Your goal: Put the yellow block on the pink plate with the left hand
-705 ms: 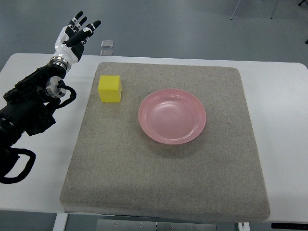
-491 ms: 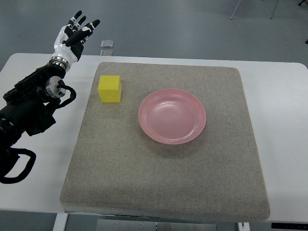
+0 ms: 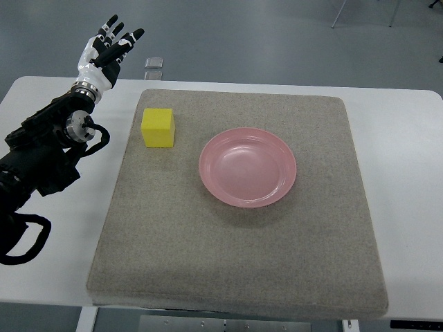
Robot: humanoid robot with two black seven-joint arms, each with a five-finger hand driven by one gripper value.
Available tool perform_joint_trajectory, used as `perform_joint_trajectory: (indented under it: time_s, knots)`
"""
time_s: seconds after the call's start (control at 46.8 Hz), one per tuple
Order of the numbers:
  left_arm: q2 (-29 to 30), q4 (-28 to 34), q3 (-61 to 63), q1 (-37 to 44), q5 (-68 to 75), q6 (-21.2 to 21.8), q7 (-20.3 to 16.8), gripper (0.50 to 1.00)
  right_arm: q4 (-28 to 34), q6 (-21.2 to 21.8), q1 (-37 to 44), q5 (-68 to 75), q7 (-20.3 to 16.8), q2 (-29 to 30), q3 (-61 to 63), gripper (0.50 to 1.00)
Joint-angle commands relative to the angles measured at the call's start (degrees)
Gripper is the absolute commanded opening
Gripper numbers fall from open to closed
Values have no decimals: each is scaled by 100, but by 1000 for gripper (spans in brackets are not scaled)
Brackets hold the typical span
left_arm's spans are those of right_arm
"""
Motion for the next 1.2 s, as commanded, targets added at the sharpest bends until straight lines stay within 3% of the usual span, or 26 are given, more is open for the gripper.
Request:
perform_joint_trajectory:
  time_s: [0.0,0.491,0.641,0.983,1.175]
  knots:
    - [16,-1,-9,-7,-1,0,0,986,0,0,0,-1,0,0,0,924]
    - [60,-97,53,-192,105,18,61,986,0,0,0,8,0,0,0,924]
    - [77,-264,693,-306,96,61,61,986,0,0,0,-1,0,0,0,924]
    - [877,-1442,1880,-675,113,360,105,984,0,0,0,-1,0,0,0,924]
    - [1220,-1960,2935,-1071,254,326,413,984,0,0,0,-1,0,0,0,924]
